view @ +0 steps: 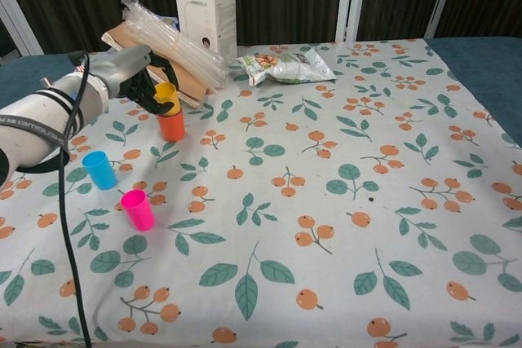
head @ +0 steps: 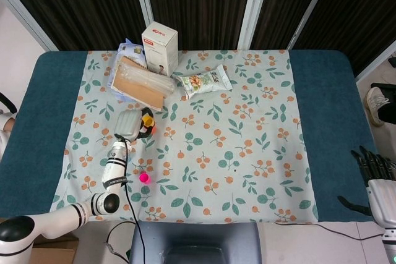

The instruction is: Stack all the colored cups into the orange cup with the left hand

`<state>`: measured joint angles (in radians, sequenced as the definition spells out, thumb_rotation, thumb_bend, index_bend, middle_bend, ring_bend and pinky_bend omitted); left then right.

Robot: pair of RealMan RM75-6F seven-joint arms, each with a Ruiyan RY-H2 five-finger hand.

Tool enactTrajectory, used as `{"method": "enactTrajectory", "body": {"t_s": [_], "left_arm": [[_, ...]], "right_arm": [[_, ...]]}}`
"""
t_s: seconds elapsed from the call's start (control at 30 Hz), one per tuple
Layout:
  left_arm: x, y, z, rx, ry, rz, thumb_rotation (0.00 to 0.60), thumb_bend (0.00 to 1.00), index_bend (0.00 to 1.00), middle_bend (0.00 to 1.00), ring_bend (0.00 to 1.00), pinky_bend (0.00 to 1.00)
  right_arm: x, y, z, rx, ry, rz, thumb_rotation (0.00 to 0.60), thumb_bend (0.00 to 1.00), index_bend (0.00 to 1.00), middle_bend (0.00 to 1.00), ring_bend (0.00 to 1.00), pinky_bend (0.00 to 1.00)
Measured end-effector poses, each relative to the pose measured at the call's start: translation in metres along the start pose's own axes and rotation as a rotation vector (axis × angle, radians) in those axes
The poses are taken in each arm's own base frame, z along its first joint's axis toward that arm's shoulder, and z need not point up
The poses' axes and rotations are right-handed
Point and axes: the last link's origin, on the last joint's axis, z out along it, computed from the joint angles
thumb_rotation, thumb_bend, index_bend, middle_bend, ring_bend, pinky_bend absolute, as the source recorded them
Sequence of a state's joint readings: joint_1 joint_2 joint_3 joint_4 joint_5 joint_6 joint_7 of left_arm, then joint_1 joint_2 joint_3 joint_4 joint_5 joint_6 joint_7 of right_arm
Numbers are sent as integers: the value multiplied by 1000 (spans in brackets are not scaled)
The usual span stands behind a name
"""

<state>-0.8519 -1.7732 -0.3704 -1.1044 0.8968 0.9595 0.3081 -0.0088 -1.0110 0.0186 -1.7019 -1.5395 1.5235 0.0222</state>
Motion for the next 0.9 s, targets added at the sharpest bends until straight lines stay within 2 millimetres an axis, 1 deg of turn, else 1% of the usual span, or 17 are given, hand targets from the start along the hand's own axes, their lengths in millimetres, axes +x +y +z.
{"method": "enactTrajectory", "body": {"t_s": [0.1, 0.17, 0.27, 0.3, 0.37, 0.4, 0.6, 0.7, 0.8, 0.9], "left_arm": [[-2, -1, -1, -1, -5, 6, 600, 360, 538, 1000, 1000, 1000], [-3, -2, -1, 0, -11, 10, 600, 361, 488, 1000, 1000, 1000], [-6, -3, -2, 4, -26, 12, 600, 361, 252, 1000, 1000, 1000], [-7, -3, -2, 5, -29, 12, 600, 360, 139, 1000, 1000, 1000], [-6, -3, -2, 4, -30, 11, 600, 358, 34, 1000, 1000, 1000], [-6, -2, -3, 2, -28, 10, 600, 358, 6, 1000, 1000, 1000], [2, 1, -9, -25, -8, 0, 600, 350, 0, 1000, 1000, 1000], [8, 2, -17, -49, 0, 5, 600, 350, 6, 1000, 1000, 1000], [15, 1, -31, -82, 9, 19, 600, 350, 42, 1000, 1000, 1000], [21, -7, -53, -108, 3, 30, 600, 351, 83, 1000, 1000, 1000]], "right_arm": [[0, 0, 0, 1, -1, -1, 600, 196, 0, 0, 0, 0], [0, 0, 0, 1, -1, 0, 600, 196, 0, 0, 0, 0], [0, 0, 0, 1, -1, 1, 600, 196, 0, 0, 0, 0], [0, 0, 0, 1, -1, 1, 600, 196, 0, 0, 0, 0], [0, 0, 0, 1, 0, 1, 600, 196, 0, 0, 0, 0], [0, 0, 0, 1, 0, 1, 600, 196, 0, 0, 0, 0], [-1, -1, 0, 4, -5, -2, 600, 196, 0, 0, 0, 0], [-1, -1, -1, 6, -6, -1, 600, 196, 0, 0, 0, 0], [-1, -1, -1, 8, -8, 0, 600, 196, 0, 0, 0, 0], [-2, -2, -1, 12, -12, -2, 600, 196, 0, 0, 0, 0]]}}
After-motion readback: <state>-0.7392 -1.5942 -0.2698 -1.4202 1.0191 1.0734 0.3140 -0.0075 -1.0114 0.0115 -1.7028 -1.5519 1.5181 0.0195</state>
